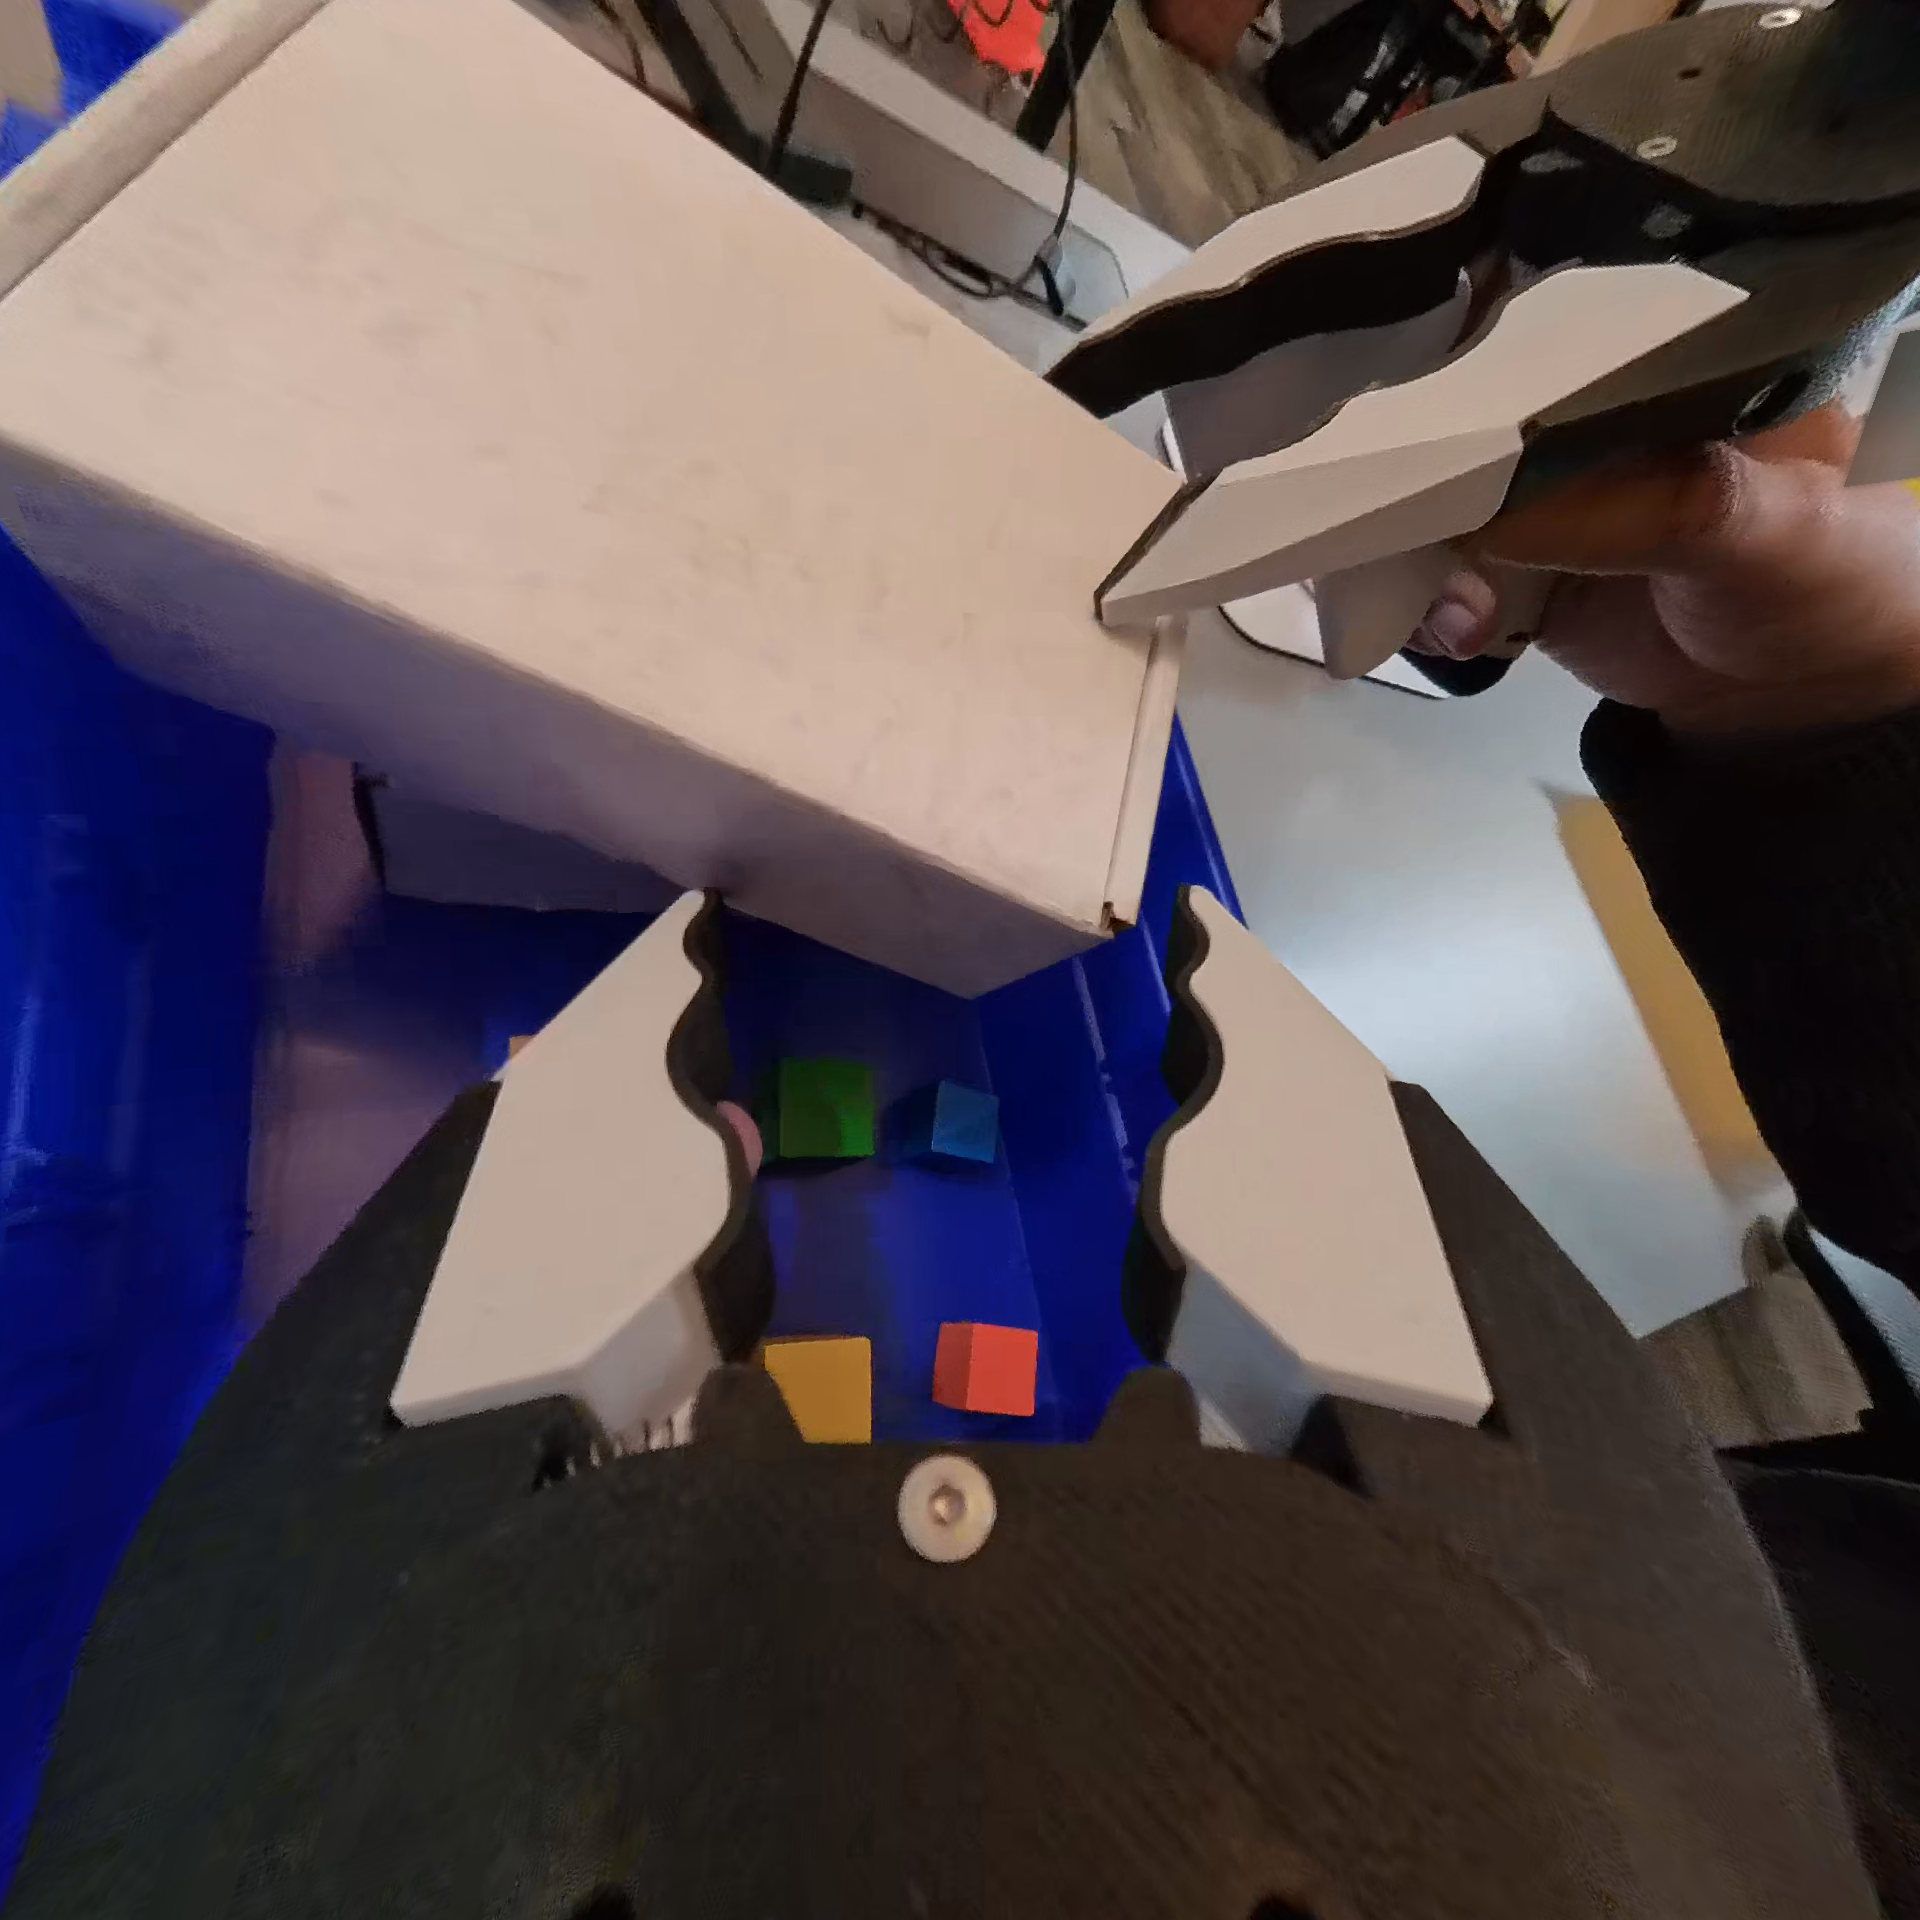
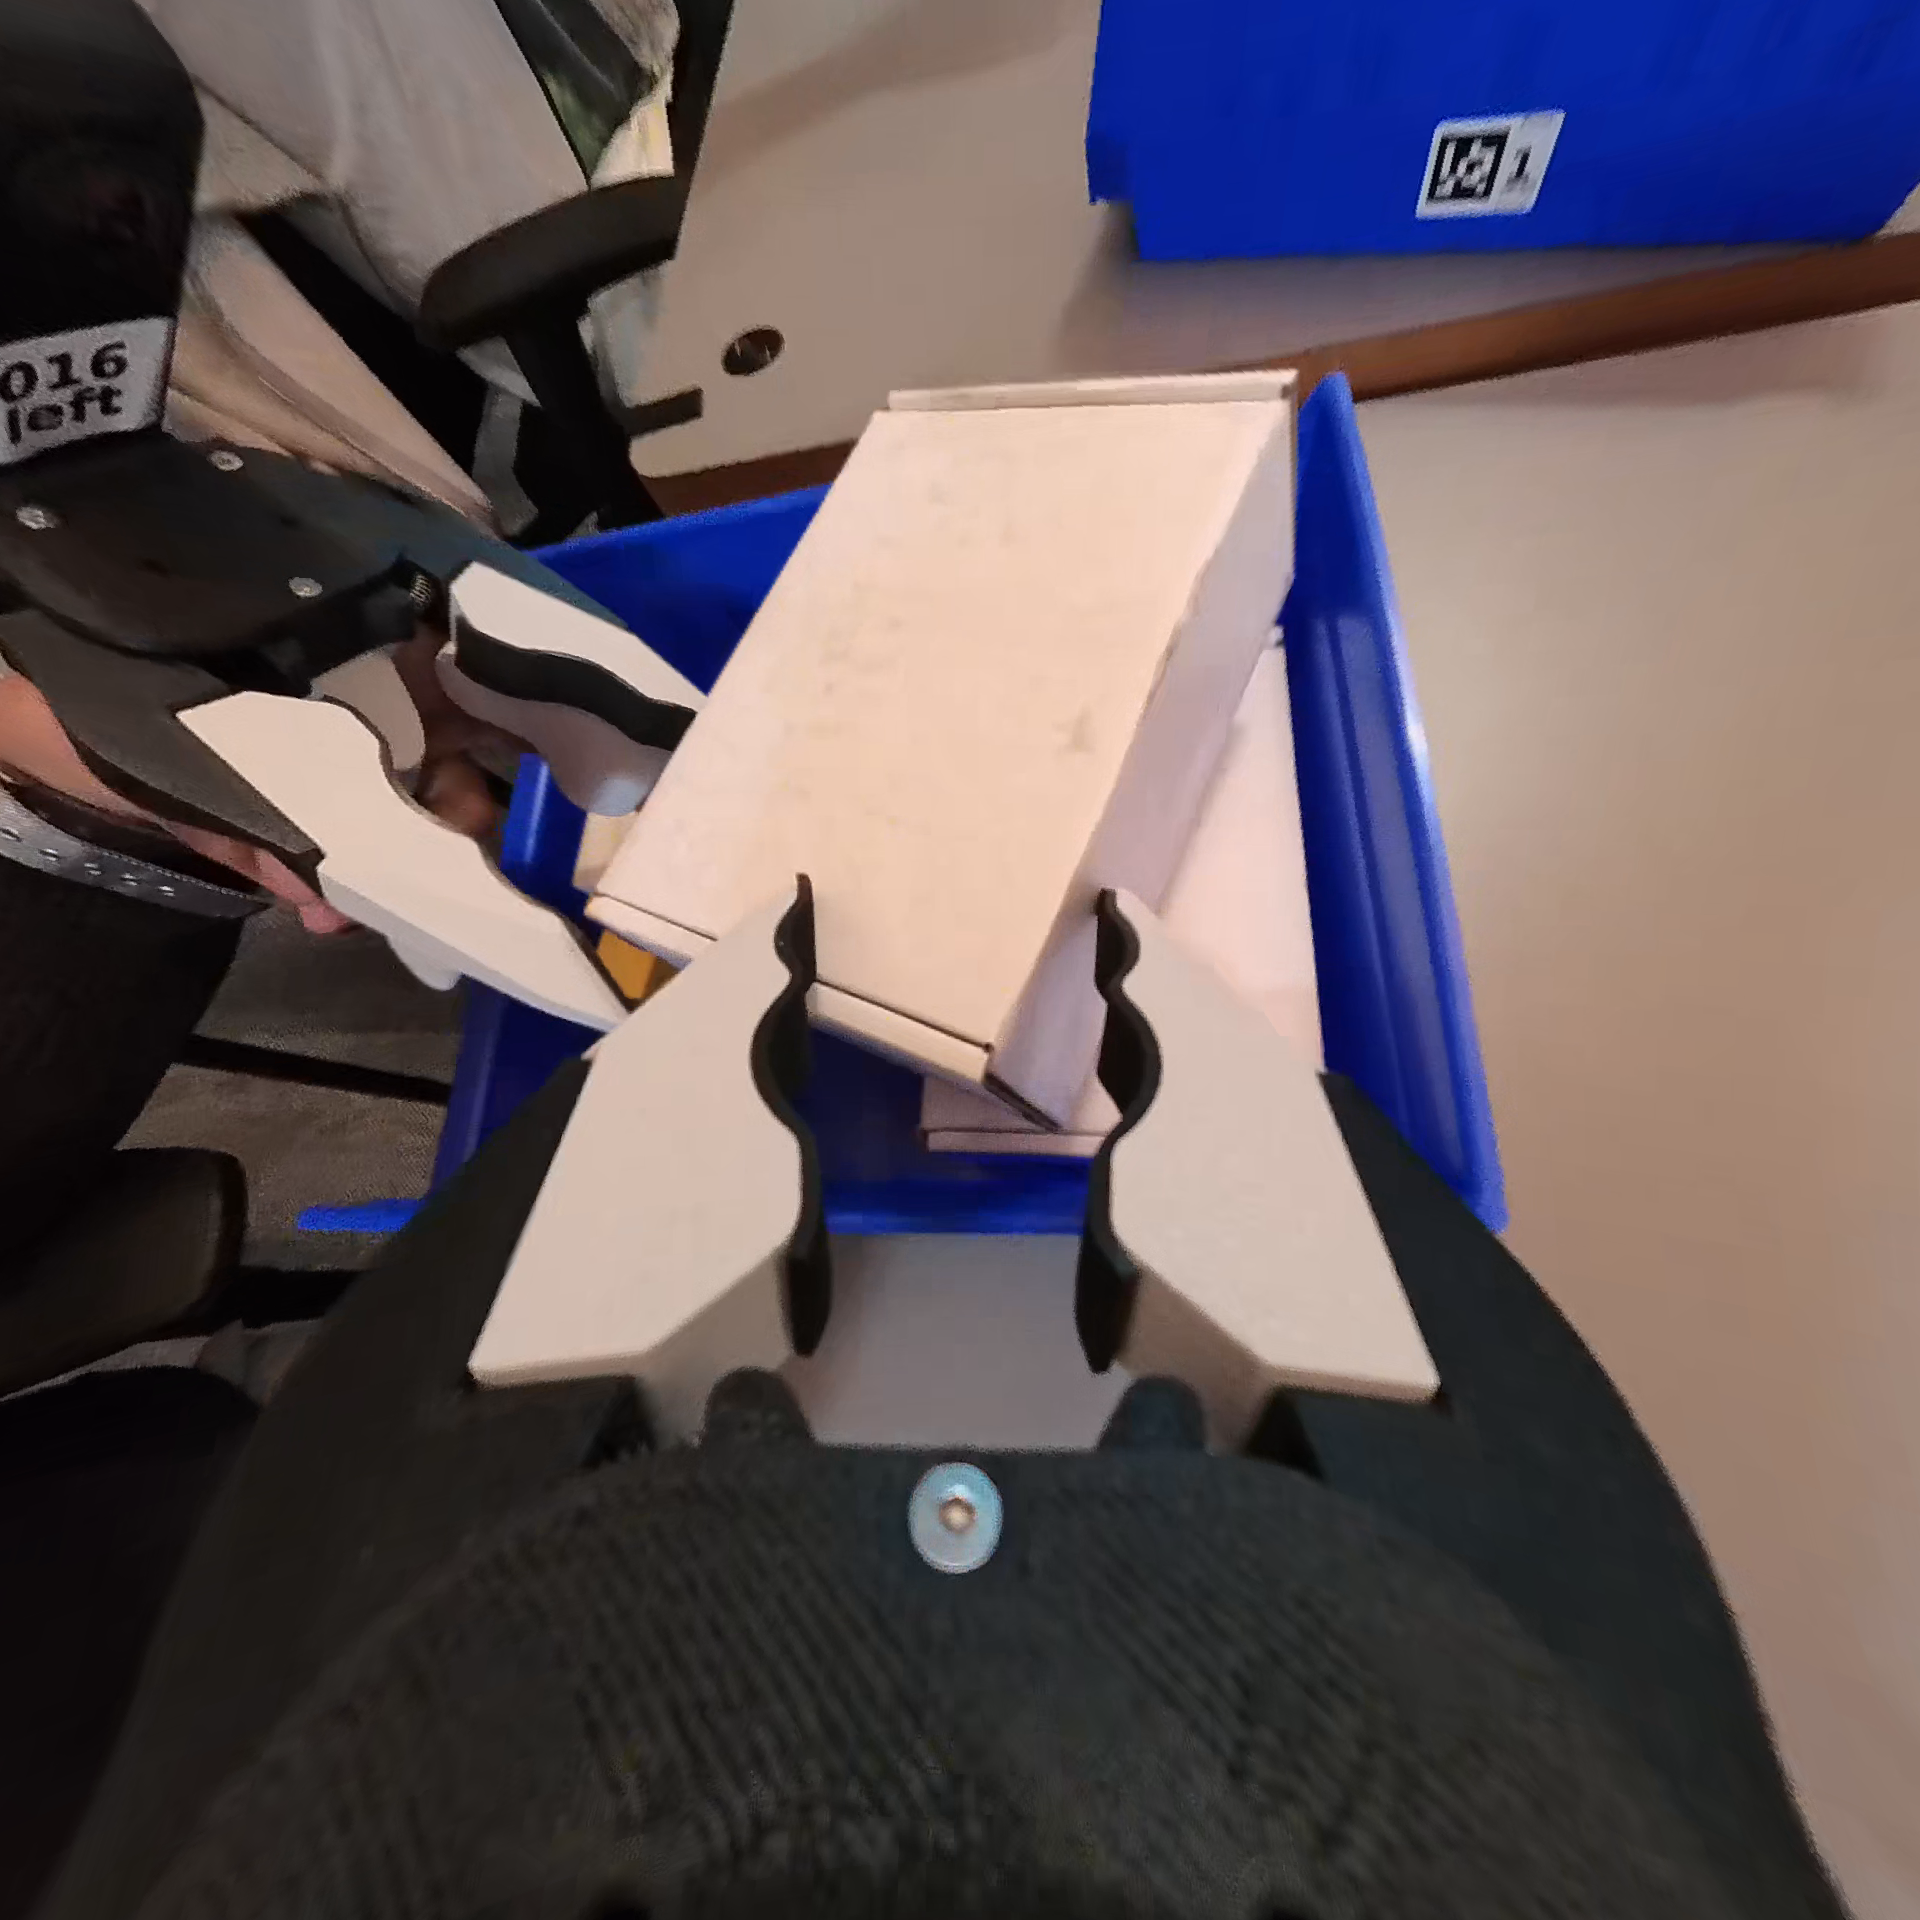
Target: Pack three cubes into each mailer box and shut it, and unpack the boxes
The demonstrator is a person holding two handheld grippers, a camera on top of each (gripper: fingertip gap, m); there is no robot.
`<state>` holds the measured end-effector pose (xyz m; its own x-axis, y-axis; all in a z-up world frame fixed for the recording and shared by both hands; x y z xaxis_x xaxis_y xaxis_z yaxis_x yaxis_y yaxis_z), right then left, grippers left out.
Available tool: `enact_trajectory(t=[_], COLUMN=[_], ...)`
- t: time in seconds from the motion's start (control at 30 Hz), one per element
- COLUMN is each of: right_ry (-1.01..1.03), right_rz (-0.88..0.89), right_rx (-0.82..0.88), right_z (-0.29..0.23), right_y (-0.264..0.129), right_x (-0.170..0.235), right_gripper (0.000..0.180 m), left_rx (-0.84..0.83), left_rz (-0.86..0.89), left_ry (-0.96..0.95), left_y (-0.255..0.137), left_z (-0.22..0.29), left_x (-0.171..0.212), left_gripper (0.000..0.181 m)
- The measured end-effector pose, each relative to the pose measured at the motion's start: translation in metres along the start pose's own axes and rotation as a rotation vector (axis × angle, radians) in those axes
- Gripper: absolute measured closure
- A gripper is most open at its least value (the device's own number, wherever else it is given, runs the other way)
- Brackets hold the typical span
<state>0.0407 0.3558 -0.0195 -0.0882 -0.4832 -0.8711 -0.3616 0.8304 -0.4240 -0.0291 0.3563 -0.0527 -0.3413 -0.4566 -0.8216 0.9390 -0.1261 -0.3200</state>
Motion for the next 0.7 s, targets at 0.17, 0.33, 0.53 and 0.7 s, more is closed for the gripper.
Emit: enact_trajectory(t=[0.17, 0.33, 0.53, 0.7], right_ry=[0.053, 0.084, 0.089, 0.112], right_rz=[0.054, 0.122, 0.185, 0.208], right_rx=[-0.018, -0.021, 0.031, 0.117], right_z=[-0.008, -0.015, -0.03, -0.044], right_y=[-0.016, -0.041, -0.106, -0.177], right_x=[-0.012, -0.017, -0.001, 0.04], right_gripper=[0.126, 0.126, 0.126, 0.126], left_rx=[-0.083, -0.077, 0.001, 0.102], left_rz=[0.127, 0.174, 0.159, 0.082], left_ry=[0.237, 0.306, 0.429, 0.466], left_y=[-0.012, -0.016, -0.007, 0.014], left_z=[0.008, 0.033, 0.098, 0.165], left_x=[-0.026, -0.039, -0.035, -0.001], left_gripper=[0.106, 0.112, 0.115, 0.115])
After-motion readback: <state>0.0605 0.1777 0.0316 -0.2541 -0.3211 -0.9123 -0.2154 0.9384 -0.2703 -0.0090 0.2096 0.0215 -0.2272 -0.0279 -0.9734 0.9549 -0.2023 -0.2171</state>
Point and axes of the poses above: each gripper's, where its closed fingertips meet, y out along the fingers, x out of its underside, z = x × y across the jaws, the point moved 1 cm from there along -y, back along the fingers, and after that the axes turned 12 degrees about z, right-handed, at the moved point
